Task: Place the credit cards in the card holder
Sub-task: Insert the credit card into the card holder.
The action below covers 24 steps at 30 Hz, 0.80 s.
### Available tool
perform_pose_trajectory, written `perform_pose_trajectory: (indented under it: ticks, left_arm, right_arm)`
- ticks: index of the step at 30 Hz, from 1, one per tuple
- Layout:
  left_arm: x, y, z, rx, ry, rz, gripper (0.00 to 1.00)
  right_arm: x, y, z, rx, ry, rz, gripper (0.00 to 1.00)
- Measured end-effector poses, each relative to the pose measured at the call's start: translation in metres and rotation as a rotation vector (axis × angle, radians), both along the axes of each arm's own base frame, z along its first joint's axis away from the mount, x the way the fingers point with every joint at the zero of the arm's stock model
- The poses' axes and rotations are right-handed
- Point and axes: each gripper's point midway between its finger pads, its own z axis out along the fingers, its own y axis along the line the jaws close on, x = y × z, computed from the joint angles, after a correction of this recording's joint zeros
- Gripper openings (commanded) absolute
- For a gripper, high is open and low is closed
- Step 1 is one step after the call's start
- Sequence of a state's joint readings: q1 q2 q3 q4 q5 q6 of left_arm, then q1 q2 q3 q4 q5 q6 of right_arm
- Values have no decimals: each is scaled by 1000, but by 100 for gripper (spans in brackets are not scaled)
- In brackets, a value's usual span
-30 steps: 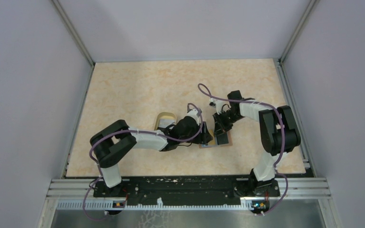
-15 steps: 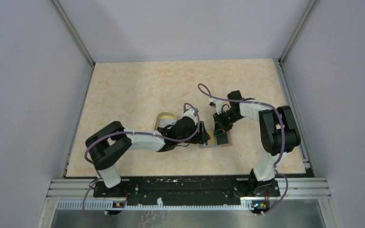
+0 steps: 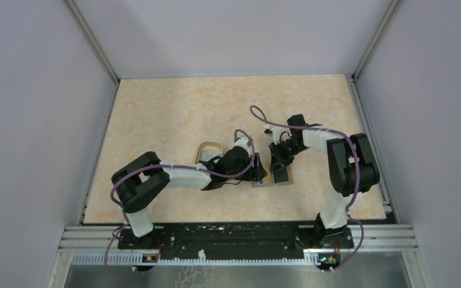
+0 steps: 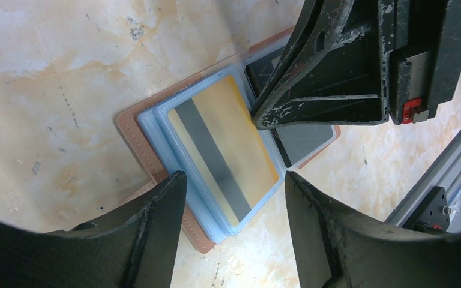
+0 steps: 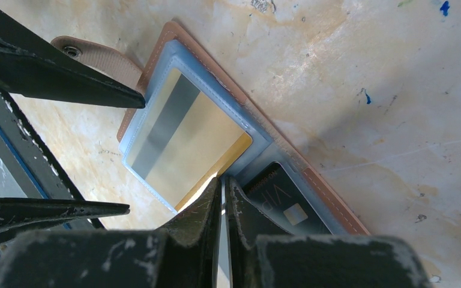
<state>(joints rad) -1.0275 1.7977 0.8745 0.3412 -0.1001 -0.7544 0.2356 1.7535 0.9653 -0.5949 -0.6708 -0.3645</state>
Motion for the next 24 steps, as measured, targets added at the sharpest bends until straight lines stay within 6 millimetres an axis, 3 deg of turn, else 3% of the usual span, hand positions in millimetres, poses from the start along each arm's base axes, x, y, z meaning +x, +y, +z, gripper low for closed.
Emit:
perform_pose_trajectory:
  ticks: [24]
  left_arm:
    - [-9,-13,11,-88,7,-71,64]
  right_arm:
    - [-2,1,2,13,-4,32,10]
